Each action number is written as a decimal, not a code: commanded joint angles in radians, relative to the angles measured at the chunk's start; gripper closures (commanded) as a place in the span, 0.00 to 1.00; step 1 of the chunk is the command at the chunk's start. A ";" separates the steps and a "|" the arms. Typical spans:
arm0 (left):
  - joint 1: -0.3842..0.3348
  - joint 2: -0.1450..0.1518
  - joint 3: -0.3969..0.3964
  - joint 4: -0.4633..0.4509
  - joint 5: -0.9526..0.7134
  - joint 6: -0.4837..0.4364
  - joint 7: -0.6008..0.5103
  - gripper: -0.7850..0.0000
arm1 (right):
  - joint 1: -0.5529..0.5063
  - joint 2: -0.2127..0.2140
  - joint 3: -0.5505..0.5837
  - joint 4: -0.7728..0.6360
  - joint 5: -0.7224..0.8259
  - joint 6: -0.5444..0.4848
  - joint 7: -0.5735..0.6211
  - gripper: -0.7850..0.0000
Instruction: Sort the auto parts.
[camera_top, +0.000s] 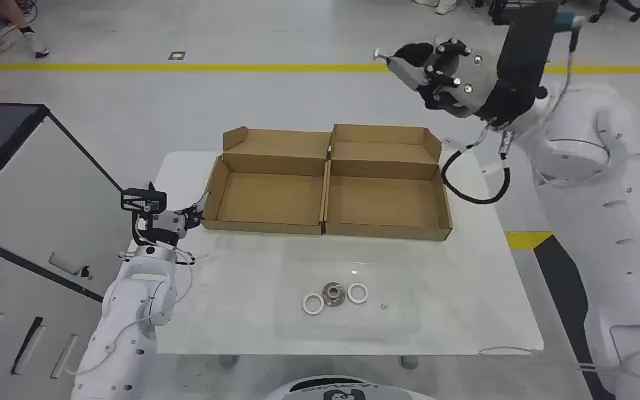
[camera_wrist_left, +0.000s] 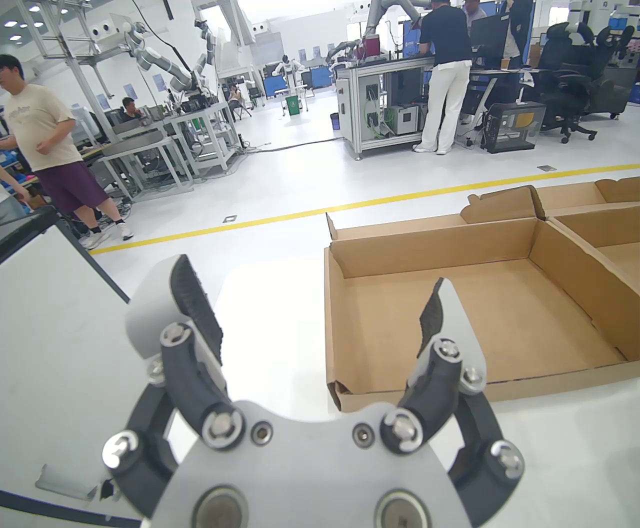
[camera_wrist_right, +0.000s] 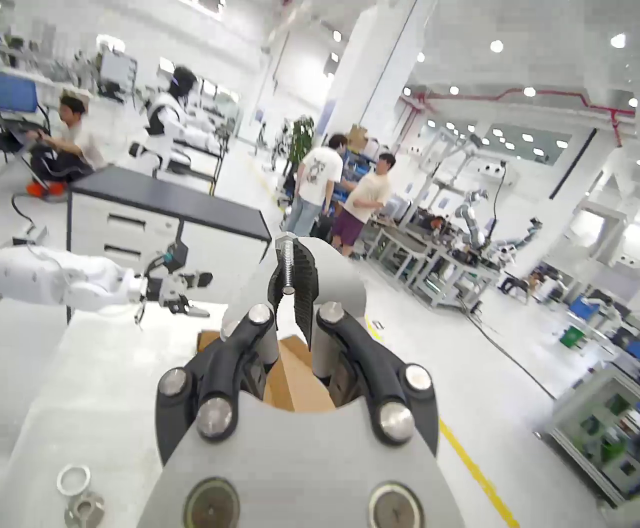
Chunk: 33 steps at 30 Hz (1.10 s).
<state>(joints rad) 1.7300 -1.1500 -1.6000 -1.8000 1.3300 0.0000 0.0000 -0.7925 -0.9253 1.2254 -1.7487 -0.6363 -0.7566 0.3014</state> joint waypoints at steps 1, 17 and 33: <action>0.000 0.000 0.000 0.000 0.000 0.000 0.000 0.00 | 0.028 0.002 -0.009 0.008 -0.030 -0.004 0.088 1.00; 0.000 0.000 0.000 0.000 0.000 0.000 0.000 0.00 | 0.179 0.001 -0.142 0.110 -0.334 -0.134 0.375 1.00; 0.000 0.000 0.000 0.000 0.000 0.000 0.000 0.00 | 0.390 -0.060 -0.440 0.366 -0.525 -0.256 0.442 1.00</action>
<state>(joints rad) 1.7300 -1.1500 -1.6000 -1.8000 1.3300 0.0000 0.0000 -0.4231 -0.9791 0.8191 -1.4076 -1.1546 -1.0127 0.7473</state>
